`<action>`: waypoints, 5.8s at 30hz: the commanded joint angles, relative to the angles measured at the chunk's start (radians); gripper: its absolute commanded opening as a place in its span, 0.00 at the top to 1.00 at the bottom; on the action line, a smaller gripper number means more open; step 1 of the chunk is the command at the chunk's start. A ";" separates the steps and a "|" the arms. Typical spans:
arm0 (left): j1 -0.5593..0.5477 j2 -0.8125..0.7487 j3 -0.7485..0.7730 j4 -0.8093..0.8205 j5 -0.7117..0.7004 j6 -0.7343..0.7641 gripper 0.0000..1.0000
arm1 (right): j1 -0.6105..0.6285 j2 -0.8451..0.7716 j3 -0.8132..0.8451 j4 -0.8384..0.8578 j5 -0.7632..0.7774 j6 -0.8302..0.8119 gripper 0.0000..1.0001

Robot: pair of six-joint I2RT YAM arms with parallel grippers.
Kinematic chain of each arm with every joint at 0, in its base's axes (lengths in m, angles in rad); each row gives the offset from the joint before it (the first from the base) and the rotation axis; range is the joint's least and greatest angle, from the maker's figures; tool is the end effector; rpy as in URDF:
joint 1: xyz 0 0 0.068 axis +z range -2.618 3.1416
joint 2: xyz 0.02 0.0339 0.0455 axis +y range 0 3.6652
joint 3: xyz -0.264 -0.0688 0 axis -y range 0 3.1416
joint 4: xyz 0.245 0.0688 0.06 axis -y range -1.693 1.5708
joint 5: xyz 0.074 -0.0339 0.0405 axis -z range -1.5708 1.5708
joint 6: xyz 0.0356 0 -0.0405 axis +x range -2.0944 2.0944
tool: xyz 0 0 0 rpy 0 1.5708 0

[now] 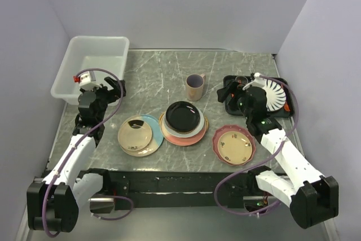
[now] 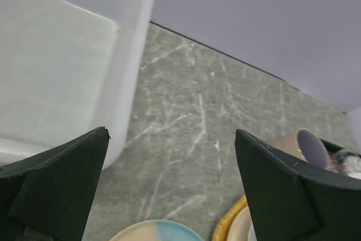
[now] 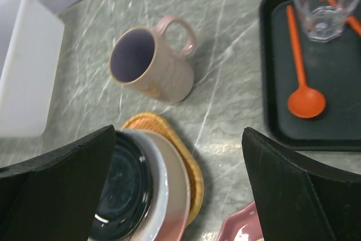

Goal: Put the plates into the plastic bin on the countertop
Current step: Pick up the plate from the center of the board.

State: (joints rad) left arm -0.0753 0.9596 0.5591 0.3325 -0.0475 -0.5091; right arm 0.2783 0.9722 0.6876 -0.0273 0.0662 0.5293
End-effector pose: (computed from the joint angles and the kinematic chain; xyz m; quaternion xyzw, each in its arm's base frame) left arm 0.2263 -0.0154 0.2820 -0.1730 0.7099 -0.1800 0.6585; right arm 0.2194 0.0602 0.2868 0.1205 0.7991 0.2066 0.5516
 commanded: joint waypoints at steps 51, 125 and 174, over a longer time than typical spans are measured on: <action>-0.305 0.401 0.255 -0.167 0.388 -0.005 0.20 | 0.167 0.194 0.055 -0.056 -0.338 -0.014 0.13; -0.469 0.522 0.364 -0.207 0.285 0.001 0.99 | 0.165 0.194 -0.011 -0.030 -0.296 -0.045 0.07; 0.098 0.149 0.387 -0.329 0.112 -0.223 0.99 | 0.168 0.200 -0.023 0.000 -0.335 -0.075 0.00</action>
State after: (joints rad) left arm -0.0246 1.1320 0.8898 -0.0132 0.0948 -0.6662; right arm 0.4389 1.2064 0.6781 -0.0662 -0.2699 0.4747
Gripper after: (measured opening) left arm 0.042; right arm 0.998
